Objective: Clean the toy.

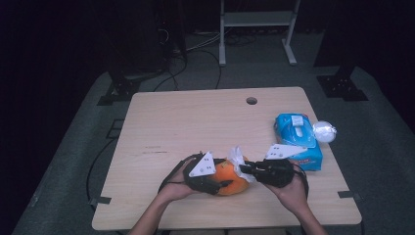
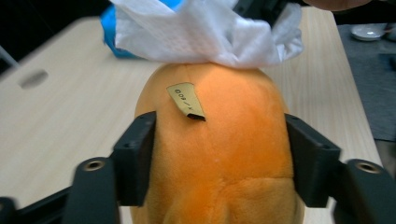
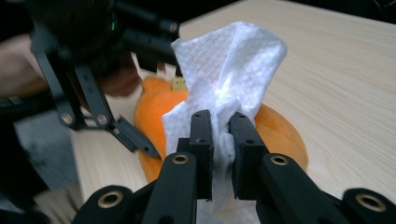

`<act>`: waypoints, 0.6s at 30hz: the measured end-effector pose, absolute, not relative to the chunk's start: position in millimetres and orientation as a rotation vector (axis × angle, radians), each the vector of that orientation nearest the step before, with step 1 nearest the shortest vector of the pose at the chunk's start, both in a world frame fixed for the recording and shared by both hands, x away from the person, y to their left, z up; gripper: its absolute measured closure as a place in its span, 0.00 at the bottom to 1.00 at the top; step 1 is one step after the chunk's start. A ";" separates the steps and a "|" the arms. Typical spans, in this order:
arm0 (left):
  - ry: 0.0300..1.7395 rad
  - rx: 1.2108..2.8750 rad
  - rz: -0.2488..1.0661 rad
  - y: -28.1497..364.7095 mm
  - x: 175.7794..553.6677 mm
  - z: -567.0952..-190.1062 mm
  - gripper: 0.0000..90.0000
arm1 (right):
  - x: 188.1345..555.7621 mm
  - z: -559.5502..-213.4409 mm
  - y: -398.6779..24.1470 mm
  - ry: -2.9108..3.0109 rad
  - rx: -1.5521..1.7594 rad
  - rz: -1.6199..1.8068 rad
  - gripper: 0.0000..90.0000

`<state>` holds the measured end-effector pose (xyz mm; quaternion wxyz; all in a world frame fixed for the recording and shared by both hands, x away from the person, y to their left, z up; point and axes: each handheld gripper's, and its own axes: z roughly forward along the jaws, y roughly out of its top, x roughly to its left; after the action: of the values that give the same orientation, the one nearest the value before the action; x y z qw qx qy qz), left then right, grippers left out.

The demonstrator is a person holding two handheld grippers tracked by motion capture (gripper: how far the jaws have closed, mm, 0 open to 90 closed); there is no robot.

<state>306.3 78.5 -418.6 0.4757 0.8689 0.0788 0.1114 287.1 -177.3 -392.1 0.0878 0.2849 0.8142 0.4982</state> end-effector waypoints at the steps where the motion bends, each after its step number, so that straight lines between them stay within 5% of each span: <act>1: 0.227 2.099 0.224 79.7 307.7 -421.1 0.25 | 287.3 -395.3 -174.7 2.437 0.850 1.457 0.89; 4: 0.301 2.082 0.149 80.5 310.5 -417.6 0.17 | 286.5 -401.9 -168.6 2.460 0.861 1.462 0.89; 7: 0.233 2.108 0.197 80.6 305.0 -418.0 0.33 | 279.0 -395.1 -159.7 2.471 0.794 1.463 0.89; 11: 0.185 2.119 0.212 81.6 302.8 -418.4 0.41 | 283.0 -394.3 -163.5 2.436 0.813 1.469 0.89; 18: 0.154 2.147 0.182 80.4 303.1 -414.7 0.33 | 296.2 -407.0 -186.5 2.435 0.940 1.468 0.89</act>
<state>303.1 80.4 -414.7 0.4713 0.8765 0.0630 0.0745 296.2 -186.5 -407.0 0.0733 0.3130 0.8110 0.4889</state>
